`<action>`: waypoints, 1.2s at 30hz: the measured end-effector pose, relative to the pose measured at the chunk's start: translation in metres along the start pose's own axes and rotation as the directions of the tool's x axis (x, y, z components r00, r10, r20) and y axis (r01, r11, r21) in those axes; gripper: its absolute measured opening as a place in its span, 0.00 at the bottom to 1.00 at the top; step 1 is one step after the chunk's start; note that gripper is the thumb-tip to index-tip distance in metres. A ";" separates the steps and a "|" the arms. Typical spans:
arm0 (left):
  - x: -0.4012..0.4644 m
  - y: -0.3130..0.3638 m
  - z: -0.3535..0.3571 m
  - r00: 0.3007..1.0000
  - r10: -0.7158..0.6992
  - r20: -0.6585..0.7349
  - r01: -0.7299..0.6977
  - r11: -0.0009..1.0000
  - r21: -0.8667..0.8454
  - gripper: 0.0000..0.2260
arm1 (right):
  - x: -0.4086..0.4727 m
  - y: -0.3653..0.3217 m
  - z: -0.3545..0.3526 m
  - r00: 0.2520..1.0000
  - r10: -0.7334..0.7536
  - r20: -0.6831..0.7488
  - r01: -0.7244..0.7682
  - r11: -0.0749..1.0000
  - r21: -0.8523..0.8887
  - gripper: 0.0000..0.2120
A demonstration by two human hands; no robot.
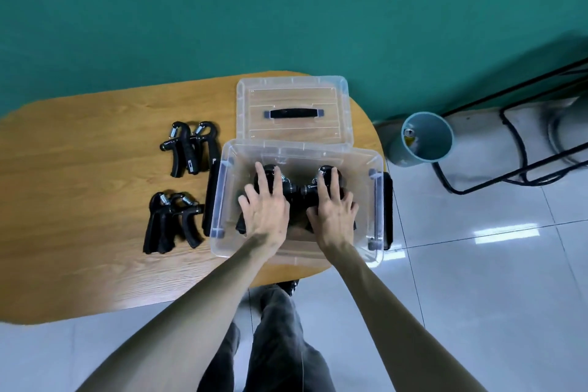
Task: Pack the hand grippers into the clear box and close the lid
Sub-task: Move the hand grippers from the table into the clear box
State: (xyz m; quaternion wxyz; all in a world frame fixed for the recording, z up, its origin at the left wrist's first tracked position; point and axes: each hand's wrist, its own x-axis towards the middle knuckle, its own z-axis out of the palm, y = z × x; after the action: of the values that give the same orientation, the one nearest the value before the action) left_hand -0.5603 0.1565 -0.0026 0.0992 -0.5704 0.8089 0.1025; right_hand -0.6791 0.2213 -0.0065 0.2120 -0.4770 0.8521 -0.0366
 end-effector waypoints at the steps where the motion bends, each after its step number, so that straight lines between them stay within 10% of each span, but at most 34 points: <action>1: 0.004 0.002 0.001 1.000 -0.001 0.006 0.001 1.000 0.002 0.30 | 0.003 0.001 0.003 1.000 -0.002 0.003 0.002 1.000 0.013 0.38; 22: 0.015 -0.017 -0.001 1.000 0.029 0.000 -0.029 0.996 -0.082 0.30 | 0.006 -0.017 0.007 0.993 -0.013 -0.114 0.001 0.995 -0.098 0.33; 36: -0.023 -0.156 -0.055 0.965 0.248 -0.089 -0.250 0.968 -0.018 0.24 | -0.042 -0.143 -0.014 0.964 -0.200 -0.175 0.163 0.964 -0.209 0.23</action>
State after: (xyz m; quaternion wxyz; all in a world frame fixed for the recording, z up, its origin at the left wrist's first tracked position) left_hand -0.4079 0.1108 0.0479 0.0424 -0.4695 0.8761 0.1013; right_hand -0.5515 0.1760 0.0579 0.0761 -0.5658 0.8208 -0.0198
